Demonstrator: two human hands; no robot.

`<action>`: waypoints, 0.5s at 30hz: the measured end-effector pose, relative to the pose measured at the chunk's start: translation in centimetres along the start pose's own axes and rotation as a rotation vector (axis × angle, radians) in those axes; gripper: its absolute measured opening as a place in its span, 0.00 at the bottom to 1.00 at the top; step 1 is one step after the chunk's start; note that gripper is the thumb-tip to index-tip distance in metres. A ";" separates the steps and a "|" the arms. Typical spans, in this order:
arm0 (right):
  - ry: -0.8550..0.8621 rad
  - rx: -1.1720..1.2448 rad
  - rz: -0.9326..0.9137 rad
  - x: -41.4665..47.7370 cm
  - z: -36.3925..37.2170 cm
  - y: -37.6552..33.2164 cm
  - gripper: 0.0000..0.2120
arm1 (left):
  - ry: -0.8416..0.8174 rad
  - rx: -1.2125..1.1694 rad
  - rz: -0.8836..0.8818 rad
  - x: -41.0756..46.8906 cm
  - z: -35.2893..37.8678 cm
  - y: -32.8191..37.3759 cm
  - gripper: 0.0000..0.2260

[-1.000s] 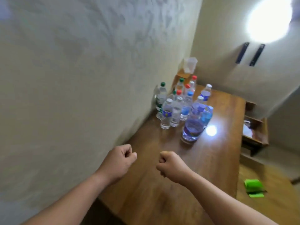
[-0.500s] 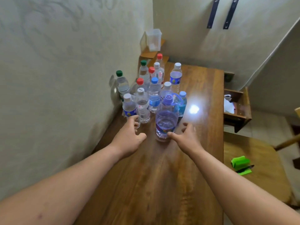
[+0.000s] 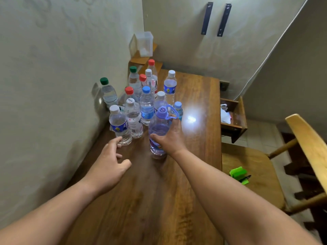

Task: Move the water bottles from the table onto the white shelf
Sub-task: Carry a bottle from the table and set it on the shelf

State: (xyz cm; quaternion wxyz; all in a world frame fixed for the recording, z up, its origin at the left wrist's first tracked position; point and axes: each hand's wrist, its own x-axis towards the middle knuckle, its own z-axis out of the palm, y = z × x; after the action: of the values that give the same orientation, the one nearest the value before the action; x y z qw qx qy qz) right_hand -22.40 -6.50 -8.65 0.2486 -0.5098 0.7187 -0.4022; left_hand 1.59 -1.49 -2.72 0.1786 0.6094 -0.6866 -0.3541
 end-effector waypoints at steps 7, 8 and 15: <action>-0.064 -0.005 -0.039 -6.9 -0.7 1.2 0.33 | 0.039 -0.027 -0.067 -8.4 -3.4 -3.3 0.37; -0.087 -0.014 -0.039 -8.8 -0.6 0.9 0.35 | 0.044 -0.035 -0.080 -10.2 -3.8 -4.1 0.38; -0.383 0.054 -0.138 -22.5 -0.7 -6.5 0.33 | 0.161 -0.107 -0.187 -24.5 -6.6 -9.9 0.38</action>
State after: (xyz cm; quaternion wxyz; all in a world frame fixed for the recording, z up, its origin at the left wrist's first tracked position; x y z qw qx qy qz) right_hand -11.46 13.66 -4.09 0.3659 -0.6182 0.6107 -0.3332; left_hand 17.78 20.28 -0.61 0.2315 0.6866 -0.5905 -0.3554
